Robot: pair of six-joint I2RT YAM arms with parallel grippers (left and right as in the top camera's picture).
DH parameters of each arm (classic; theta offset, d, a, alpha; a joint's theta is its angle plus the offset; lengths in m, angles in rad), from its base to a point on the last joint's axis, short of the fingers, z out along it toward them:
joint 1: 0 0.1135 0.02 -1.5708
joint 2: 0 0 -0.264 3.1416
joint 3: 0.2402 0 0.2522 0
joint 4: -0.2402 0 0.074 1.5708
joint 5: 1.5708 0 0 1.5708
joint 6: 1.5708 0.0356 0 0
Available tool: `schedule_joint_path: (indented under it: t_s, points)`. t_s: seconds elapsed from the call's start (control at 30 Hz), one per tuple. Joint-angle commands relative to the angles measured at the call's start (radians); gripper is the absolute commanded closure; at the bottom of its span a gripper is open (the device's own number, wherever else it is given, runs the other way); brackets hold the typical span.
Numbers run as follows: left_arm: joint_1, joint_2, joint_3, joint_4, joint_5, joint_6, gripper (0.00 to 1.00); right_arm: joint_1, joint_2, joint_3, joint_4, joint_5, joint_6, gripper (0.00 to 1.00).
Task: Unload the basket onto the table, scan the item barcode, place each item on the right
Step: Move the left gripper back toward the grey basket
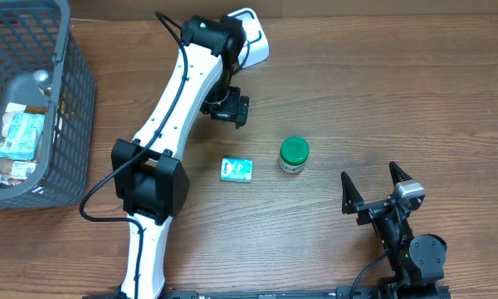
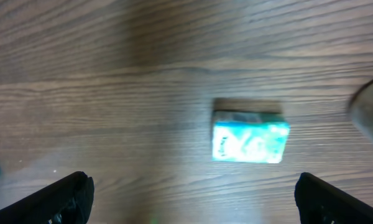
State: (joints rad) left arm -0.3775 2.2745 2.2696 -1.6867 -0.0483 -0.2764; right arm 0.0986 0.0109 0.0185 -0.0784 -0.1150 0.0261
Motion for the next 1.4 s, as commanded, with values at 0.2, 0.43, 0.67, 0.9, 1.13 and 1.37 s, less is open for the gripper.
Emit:
schedule_joint_path:
  t_s: [0.2,0.43,0.67,0.9,1.13,1.37]
  points:
    - [0.078,-0.032,-0.114,-0.003,-0.079,-0.018,0.01,-0.005,-0.008,-0.011,0.004,0.009,-0.001,0.00]
    - [0.130,-0.041,-0.114,-0.003,-0.045,-0.018,0.00,-0.005,-0.008,-0.011,0.004,0.009,-0.001,0.00]
    - [0.131,-0.230,-0.115,0.023,-0.042,-0.027,0.01,-0.005,-0.008,-0.011,0.004,0.009,-0.001,0.00]
    - [0.128,-0.469,-0.180,0.035,-0.060,-0.085,0.00,-0.005,-0.008,-0.011,0.004,0.009,-0.001,0.00]
    - [0.128,-0.620,-0.409,0.162,-0.035,-0.132,0.01,-0.005,-0.008,-0.011,0.004,0.009,-0.001,0.00]
    - [0.123,-0.610,-0.668,0.348,0.151,-0.129,0.34,-0.005,-0.008,-0.011,0.004,0.009,-0.001,0.00]
